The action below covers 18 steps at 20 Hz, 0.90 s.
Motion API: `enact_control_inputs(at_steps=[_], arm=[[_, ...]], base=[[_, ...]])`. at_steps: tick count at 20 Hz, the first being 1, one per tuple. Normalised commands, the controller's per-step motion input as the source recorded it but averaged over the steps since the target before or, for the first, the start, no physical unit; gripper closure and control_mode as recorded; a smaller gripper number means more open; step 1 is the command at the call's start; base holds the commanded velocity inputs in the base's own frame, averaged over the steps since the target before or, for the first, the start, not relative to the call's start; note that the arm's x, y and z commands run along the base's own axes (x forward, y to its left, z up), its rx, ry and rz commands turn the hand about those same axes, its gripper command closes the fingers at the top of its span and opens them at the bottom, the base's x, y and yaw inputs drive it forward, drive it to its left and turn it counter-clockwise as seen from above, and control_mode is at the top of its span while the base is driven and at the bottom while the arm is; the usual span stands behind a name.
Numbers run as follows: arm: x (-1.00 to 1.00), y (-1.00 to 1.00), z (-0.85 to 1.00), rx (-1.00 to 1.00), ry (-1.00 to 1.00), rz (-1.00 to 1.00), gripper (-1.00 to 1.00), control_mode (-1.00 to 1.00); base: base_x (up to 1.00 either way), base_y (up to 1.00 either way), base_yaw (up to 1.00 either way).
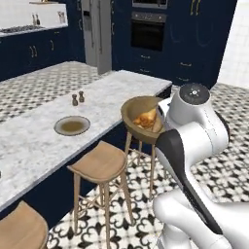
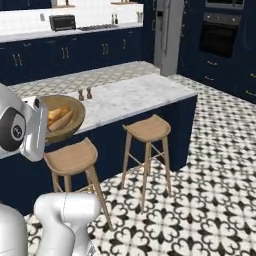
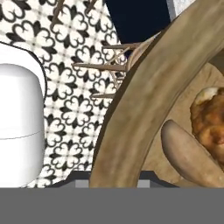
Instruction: Pick the chicken drumstick and sweet potato from their plates and place them in the bowl. Then put the bowl in the fridge.
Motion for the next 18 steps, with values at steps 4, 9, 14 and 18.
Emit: enact_control_inputs(at_steps=[4, 9, 14, 18], arm=[[0.0, 0.0, 0.0, 0.0, 0.0, 0.0, 1.0, 1.0], [0.0, 0.0, 0.0, 0.0, 0.0, 0.0, 1.0, 1.0], [0.0, 0.0, 0.0, 0.0, 0.0, 0.0, 1.0, 1.0], [0.0, 0.0, 0.0, 0.0, 0.0, 0.0, 1.0, 1.0]], base=[[0.0, -0.05, -0.95], [0.0, -0.05, -0.95], [0.84, 0.03, -0.5], [1.0, 0.0, -0.16]])
